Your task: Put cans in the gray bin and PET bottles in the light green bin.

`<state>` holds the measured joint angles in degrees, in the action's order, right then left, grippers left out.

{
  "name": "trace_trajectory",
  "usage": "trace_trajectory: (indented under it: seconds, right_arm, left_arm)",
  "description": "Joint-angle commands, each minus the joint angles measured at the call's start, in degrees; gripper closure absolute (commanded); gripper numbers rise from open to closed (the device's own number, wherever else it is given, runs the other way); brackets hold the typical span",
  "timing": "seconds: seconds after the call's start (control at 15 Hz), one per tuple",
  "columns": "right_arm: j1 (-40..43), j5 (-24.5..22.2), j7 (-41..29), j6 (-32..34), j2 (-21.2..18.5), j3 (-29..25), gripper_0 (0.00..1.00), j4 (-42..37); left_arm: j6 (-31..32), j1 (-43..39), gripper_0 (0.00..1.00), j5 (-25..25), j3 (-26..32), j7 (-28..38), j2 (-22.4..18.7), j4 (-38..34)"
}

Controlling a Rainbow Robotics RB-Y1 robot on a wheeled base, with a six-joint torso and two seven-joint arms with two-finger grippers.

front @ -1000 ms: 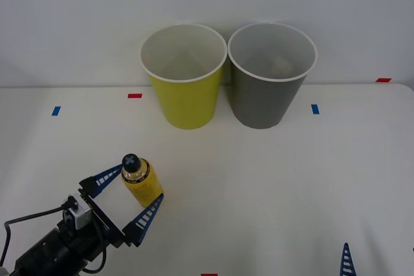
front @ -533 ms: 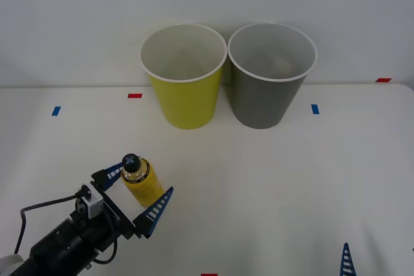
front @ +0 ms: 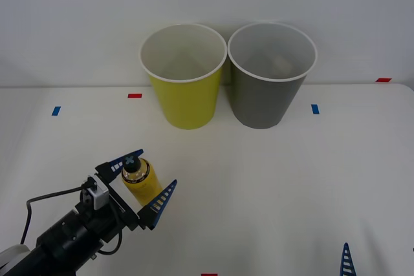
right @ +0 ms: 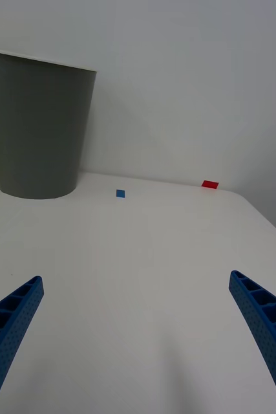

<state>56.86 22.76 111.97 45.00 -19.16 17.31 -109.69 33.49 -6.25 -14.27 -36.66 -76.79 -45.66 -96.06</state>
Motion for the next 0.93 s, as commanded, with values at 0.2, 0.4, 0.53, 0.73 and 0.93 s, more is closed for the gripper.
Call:
trace_trajectory:
  seconds: [0.2,0.4,0.53,0.73,0.93]
  right_arm:
    - [0.0,0.0,0.0,0.0,0.0,0.0,0.0,0.0]
    - [0.0,0.0,0.0,0.0,0.0,0.0,0.0,0.0]
    - [0.0,0.0,0.0,0.0,0.0,0.0,0.0,0.0]
    - [0.0,0.0,0.0,0.0,0.0,0.0,0.0,0.0]
    - [0.0,0.0,0.0,0.0,0.0,0.0,0.0,0.0]
  left_arm:
    - [0.0,0.01,0.95,0.03,0.01,0.06,0.04,-0.01]
    - [0.0,0.01,1.0,0.3,0.01,0.06,0.04,-0.01]
    - [0.0,0.01,1.0,0.3,0.01,0.15,-0.05,-0.01]
    - [0.0,-0.08,1.0,0.3,0.01,0.24,-0.22,-0.01]
    - [0.0,-0.08,1.0,0.3,0.01,0.24,-0.22,-0.09]
